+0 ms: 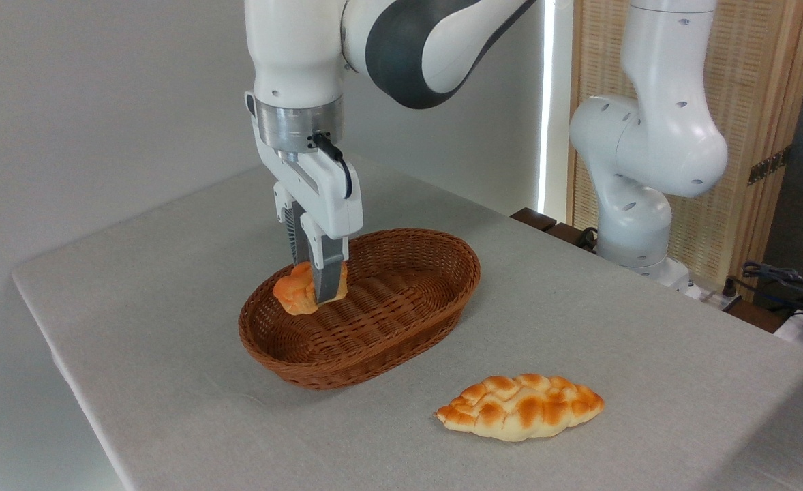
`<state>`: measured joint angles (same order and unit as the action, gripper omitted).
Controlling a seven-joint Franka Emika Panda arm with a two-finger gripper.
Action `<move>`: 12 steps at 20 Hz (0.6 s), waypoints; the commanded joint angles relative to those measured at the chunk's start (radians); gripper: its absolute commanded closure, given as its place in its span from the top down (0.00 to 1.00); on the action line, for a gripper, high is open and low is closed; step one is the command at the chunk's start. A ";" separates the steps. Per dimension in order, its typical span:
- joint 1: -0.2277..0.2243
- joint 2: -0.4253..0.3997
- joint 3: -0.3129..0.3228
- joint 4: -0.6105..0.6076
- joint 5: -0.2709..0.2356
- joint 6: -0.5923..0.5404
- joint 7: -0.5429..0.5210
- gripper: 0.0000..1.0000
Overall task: Put bread into the basket
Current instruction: 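Lower the bun into the basket and open the gripper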
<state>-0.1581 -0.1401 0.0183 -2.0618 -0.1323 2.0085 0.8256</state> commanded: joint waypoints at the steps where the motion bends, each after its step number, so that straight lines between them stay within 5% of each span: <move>1: -0.014 -0.003 0.008 -0.008 -0.017 -0.040 -0.028 1.00; 8: -0.008 -0.007 0.026 0.003 0.005 -0.042 -0.056 1.00; 12: -0.004 -0.010 0.075 0.022 0.132 -0.073 -0.057 1.00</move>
<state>-0.1601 -0.1429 0.0621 -2.0686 -0.0699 1.9799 0.7805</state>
